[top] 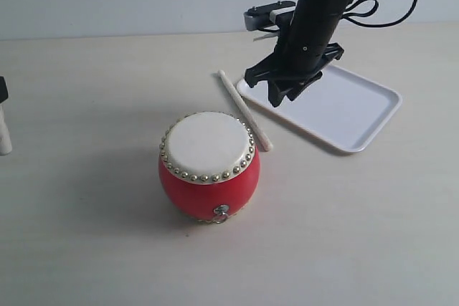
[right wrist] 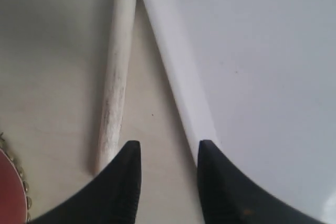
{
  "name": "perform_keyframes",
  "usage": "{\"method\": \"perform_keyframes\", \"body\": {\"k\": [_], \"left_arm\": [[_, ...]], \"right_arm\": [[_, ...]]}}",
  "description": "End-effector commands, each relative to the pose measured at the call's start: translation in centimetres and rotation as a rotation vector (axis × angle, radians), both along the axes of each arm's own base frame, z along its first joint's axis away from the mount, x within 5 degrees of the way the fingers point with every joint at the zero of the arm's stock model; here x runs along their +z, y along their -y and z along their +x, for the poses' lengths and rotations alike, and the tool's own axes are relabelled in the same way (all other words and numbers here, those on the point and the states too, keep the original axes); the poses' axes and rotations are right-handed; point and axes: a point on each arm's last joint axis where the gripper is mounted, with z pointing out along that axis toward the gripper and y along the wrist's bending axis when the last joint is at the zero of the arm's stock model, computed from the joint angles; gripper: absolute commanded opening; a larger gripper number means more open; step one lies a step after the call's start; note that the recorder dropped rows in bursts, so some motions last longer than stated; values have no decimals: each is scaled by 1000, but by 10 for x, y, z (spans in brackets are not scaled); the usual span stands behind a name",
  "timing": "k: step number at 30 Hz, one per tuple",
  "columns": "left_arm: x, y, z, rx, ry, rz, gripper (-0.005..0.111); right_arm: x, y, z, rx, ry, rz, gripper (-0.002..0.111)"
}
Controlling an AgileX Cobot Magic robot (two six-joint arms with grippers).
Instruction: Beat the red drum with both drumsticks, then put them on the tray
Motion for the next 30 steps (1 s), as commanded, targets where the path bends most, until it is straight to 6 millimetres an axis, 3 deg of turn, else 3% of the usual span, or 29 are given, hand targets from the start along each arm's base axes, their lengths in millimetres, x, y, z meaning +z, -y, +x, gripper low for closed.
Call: {"method": "perform_keyframes", "body": {"k": [1, 16, 21, 26, 30], "left_arm": [[0, 1, 0, -3, 5, -6, 0], [-3, 1, -1, -7, -23, 5, 0], [-3, 1, -1, -6, -24, 2, 0], [-3, 1, -1, -6, -24, 2, 0], [-3, 1, -1, -6, -24, 2, 0]], "right_arm": [[-4, -1, 0, 10, -5, 6, 35], [-5, 2, -4, 28, -44, -34, 35], [-4, 1, -2, 22, -20, -19, 41], [-5, -15, -6, 60, 8, -6, 42], [-17, -25, -8, 80, 0, -10, 42]]}}
